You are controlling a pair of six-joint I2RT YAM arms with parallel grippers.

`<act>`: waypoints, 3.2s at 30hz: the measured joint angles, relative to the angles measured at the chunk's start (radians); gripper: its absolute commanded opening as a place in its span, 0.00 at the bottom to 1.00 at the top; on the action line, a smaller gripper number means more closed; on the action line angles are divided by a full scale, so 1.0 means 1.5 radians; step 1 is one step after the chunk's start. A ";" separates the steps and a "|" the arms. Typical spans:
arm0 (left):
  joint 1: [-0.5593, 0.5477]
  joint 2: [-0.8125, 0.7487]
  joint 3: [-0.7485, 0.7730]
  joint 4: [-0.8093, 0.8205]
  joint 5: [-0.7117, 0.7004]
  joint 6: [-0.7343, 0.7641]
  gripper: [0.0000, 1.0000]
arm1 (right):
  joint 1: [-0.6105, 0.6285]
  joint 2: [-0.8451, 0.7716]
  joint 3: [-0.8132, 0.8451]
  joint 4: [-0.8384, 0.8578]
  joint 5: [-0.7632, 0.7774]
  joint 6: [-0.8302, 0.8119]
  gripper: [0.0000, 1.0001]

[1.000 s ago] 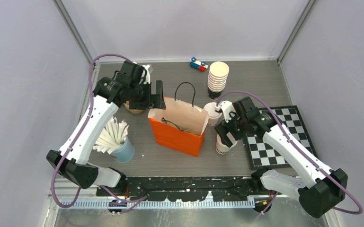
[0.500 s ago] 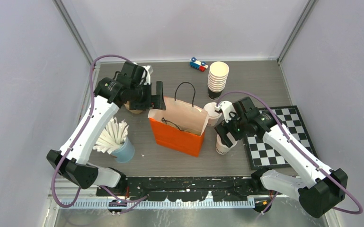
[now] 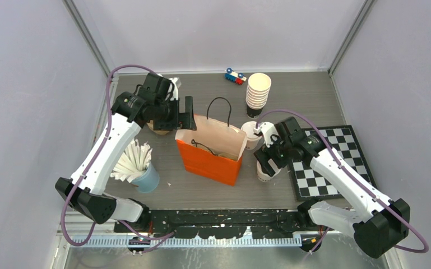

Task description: Pack the takeout coffee

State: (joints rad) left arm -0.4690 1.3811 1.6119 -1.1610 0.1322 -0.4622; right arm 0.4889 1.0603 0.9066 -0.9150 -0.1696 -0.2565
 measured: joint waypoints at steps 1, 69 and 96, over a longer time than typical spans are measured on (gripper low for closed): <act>0.000 0.000 0.000 0.000 0.000 0.000 0.95 | 0.000 0.000 -0.001 0.001 0.000 0.000 0.90; -0.002 0.050 0.061 -0.048 0.017 0.051 0.06 | -0.001 0.019 0.341 -0.141 0.133 0.060 0.72; -0.022 -0.002 -0.050 0.105 0.086 -0.187 0.60 | 0.001 0.027 0.594 -0.152 -0.068 0.141 0.71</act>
State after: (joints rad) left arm -0.5022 1.3785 1.5372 -1.0031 0.2611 -0.7433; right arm 0.4900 1.1011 1.7977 -1.1431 -0.2714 -0.0448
